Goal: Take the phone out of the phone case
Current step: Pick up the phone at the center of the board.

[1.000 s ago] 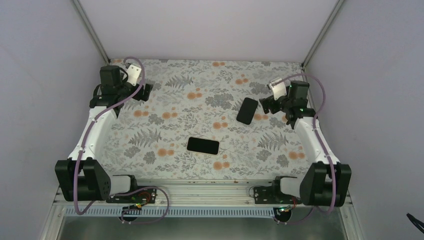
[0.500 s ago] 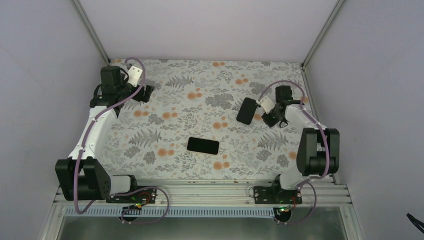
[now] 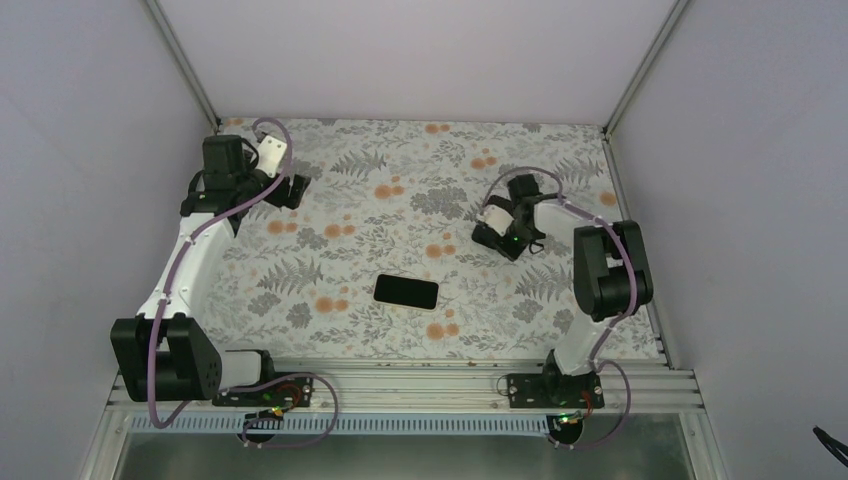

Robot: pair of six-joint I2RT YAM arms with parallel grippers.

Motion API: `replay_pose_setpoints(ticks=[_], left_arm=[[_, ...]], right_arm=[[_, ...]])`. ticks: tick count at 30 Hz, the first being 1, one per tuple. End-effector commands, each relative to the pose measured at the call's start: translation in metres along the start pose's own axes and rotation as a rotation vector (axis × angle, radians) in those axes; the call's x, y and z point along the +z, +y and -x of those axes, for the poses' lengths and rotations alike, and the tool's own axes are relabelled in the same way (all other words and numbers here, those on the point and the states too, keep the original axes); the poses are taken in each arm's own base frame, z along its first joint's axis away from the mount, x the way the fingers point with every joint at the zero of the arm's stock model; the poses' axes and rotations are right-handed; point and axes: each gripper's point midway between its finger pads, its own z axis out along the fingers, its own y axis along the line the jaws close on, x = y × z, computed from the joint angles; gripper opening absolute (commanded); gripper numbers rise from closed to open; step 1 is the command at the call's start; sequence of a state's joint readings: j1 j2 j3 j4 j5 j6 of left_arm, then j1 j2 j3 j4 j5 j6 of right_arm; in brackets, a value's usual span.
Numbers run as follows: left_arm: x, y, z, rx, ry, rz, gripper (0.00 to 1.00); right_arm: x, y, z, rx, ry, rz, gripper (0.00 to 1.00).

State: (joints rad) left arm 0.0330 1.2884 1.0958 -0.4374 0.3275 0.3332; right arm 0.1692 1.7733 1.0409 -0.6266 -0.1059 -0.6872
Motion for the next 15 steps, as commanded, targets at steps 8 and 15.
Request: replay_pose_setpoints(ticks=[8, 15], left_arm=[[-0.004, 0.006, -0.001, 0.008, -0.016, 0.038, 1.0], [-0.002, 0.012, -0.004, 0.014, -0.009, 0.069, 1.0]], right_arm=[[0.032, 0.017, 0.101, -0.125, -0.091, 0.028, 0.04], [0.025, 0.008, 0.178, -0.134, -0.196, 0.098, 0.05]])
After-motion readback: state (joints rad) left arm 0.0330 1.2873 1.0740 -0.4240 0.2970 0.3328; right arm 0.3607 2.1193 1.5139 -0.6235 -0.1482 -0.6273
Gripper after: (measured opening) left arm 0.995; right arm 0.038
